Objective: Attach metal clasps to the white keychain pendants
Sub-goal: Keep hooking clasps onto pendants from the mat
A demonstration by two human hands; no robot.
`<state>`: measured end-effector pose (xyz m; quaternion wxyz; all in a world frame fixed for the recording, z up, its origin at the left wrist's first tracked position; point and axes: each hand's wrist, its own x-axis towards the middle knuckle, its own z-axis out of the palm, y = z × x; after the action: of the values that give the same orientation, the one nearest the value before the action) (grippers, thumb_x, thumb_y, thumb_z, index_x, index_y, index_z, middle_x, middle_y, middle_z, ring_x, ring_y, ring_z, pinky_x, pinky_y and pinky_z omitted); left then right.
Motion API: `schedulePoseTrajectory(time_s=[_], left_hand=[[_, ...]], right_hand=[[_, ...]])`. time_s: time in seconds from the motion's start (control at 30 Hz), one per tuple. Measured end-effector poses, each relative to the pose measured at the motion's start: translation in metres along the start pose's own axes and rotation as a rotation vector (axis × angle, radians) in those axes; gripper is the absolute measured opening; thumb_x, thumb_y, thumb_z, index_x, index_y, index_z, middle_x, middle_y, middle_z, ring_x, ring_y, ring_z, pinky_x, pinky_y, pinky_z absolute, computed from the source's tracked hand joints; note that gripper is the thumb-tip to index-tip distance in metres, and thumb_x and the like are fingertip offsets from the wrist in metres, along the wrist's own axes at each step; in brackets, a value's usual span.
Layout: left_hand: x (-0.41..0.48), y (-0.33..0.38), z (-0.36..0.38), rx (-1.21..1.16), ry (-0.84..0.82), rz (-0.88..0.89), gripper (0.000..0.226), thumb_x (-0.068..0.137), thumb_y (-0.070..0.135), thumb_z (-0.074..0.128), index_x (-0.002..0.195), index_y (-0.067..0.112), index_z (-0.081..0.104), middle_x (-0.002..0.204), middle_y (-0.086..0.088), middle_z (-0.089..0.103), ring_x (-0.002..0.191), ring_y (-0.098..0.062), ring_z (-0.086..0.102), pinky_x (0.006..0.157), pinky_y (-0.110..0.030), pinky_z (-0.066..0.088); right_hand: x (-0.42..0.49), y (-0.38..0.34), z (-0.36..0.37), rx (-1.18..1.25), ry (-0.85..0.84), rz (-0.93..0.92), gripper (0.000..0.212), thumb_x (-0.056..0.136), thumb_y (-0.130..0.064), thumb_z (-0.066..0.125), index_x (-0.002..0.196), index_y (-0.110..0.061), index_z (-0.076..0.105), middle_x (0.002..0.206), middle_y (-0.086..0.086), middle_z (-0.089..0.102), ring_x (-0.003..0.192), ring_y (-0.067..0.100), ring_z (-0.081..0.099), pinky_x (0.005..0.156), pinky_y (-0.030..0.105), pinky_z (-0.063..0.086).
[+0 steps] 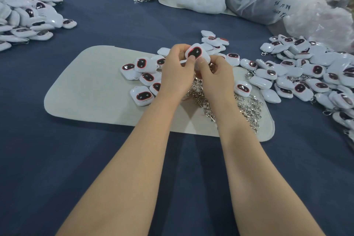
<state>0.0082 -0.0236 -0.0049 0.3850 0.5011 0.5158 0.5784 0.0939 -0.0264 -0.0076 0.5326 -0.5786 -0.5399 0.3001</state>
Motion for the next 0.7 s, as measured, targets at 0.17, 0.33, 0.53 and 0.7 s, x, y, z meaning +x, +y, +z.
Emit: schedulePoseTrajectory(time_s=[0.17, 0.33, 0.53, 0.7], left_hand=[[0.0, 0.001, 0.001, -0.039, 0.042, -0.047, 0.016, 0.094, 0.018, 0.054, 0.109, 0.022, 0.052, 0.109, -0.001, 0.062, 0.097, -0.015, 0.063, 0.091, -0.035, 0.052], [0.001, 0.005, -0.002, -0.296, 0.027, -0.202, 0.029, 0.092, 0.007, 0.051, 0.116, 0.021, 0.054, 0.111, -0.005, 0.056, 0.091, -0.015, 0.064, 0.081, -0.025, 0.057], [-0.003, 0.009, -0.003, -0.316, 0.025, -0.371, 0.049, 0.065, 0.017, 0.067, 0.111, 0.006, 0.052, 0.119, -0.017, 0.059, 0.095, -0.022, 0.066, 0.091, -0.039, 0.054], [-0.002, 0.007, -0.002, -0.258, -0.016, -0.368, 0.052, 0.064, 0.017, 0.065, 0.111, 0.016, 0.045, 0.116, -0.01, 0.053, 0.106, -0.03, 0.063, 0.09, -0.042, 0.054]], right_hand=[[0.002, 0.002, -0.001, 0.078, -0.004, 0.008, 0.022, 0.093, -0.021, 0.053, 0.08, -0.007, 0.064, 0.07, 0.002, 0.061, 0.065, 0.013, 0.055, 0.073, 0.041, 0.051], [0.005, 0.003, -0.007, 0.262, 0.064, 0.104, 0.026, 0.093, 0.0, 0.044, 0.092, -0.02, 0.061, 0.08, -0.001, 0.065, 0.068, 0.007, 0.06, 0.067, 0.021, 0.05], [0.005, 0.002, -0.012, 0.265, 0.076, 0.081, 0.029, 0.091, -0.002, 0.052, 0.105, -0.027, 0.057, 0.084, -0.009, 0.068, 0.078, -0.007, 0.063, 0.073, 0.013, 0.048], [0.006, 0.001, -0.012, 0.318, 0.1, 0.108, 0.013, 0.09, -0.004, 0.054, 0.087, -0.017, 0.055, 0.08, -0.006, 0.07, 0.076, 0.0, 0.066, 0.076, 0.016, 0.048]])
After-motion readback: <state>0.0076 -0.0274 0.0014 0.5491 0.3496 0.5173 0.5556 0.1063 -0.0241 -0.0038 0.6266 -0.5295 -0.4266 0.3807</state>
